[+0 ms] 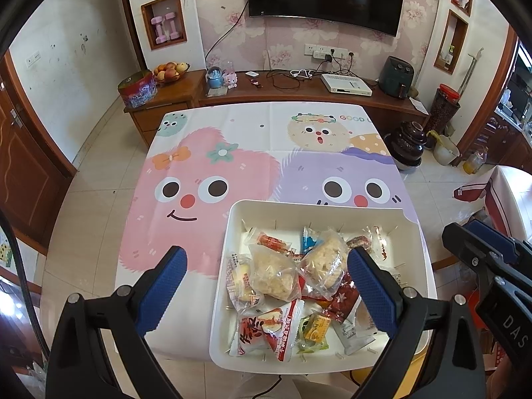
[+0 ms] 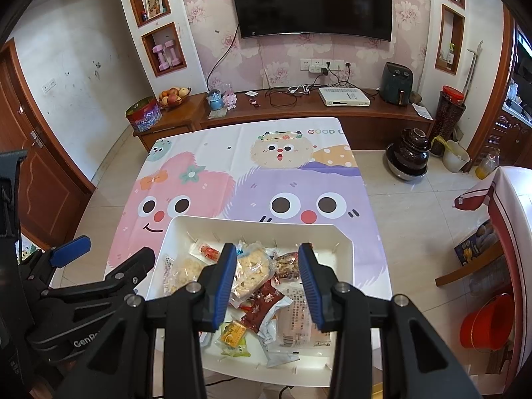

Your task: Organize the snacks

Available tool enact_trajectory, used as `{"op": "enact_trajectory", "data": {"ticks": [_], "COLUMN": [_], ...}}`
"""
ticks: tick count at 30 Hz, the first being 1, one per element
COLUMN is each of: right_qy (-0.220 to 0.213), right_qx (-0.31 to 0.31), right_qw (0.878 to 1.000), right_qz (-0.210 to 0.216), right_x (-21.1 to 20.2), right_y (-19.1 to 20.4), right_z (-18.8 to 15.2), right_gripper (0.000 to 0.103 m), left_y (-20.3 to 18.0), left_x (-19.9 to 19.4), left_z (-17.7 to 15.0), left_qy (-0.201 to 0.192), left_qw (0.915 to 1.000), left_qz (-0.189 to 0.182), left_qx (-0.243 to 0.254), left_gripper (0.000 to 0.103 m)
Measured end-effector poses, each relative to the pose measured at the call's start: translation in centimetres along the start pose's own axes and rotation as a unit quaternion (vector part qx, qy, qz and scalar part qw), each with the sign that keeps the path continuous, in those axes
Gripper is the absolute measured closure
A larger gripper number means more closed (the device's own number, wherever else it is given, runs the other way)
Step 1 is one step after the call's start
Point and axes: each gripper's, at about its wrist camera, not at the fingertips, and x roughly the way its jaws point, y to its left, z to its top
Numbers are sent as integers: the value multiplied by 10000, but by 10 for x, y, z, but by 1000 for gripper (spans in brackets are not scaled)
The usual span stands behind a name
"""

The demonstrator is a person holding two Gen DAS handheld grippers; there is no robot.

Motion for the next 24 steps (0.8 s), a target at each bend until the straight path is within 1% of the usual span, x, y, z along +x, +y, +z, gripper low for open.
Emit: {"op": "enact_trajectory", "data": {"ticks": [24], "right_qy": [-9], "right_qx": [1], "right_qw": [10000], "right_qz": [-10], "right_x": [0], "right_y": [1], "right_z": [0], "right_gripper": [64], "left_y": [3], "left_x": [6], "left_z": [-3], "left_qy": [32], "left_qw": [10000], "left_qz": [-20], "left_qx": [1], "left_gripper": [6]}}
